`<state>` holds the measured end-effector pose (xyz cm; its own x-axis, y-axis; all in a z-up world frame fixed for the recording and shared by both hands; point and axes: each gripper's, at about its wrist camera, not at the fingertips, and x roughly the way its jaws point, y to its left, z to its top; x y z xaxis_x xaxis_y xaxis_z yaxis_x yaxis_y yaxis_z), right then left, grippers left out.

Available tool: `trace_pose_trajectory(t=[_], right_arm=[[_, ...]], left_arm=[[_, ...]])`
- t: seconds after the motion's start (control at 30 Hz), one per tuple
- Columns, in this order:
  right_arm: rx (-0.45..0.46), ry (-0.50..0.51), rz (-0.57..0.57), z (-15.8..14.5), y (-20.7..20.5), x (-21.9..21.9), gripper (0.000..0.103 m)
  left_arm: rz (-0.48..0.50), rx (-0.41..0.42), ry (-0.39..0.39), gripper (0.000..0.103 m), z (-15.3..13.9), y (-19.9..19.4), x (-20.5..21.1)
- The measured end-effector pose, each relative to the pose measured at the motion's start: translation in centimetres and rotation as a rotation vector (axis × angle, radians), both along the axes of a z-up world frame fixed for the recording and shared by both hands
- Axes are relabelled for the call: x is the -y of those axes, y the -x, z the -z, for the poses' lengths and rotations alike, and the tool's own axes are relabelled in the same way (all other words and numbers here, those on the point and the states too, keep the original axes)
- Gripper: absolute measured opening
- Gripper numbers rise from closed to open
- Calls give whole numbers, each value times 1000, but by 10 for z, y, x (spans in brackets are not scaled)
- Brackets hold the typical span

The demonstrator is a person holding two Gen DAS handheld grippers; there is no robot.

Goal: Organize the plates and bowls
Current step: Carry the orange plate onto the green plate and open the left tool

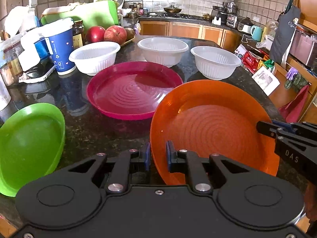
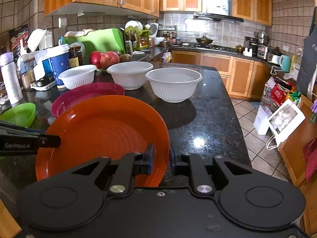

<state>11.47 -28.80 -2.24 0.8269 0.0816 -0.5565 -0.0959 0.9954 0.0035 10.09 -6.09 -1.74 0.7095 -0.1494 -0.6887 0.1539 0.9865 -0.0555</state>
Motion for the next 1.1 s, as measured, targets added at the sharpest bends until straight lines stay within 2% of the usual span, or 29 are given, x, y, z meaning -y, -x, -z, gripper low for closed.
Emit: trace_pose_trajectory(t=[0.33,0.73,0.93,1.1], right_arm=[[18,4,1,-17,10,-53,13],[46,-26,-108,-38,-1,-158,13],[29,-27,-153,-34,-12,-213,13],[1,-20,-153,-26,-18,-245,13]], left_arm=[[-3,12,12,21,-17,11,-53],[-117,49,-31,21,-35,25,-148],[-166,37,-52,21,-31,22,-193],[-159,23,-58,21,-25,13,-222]])
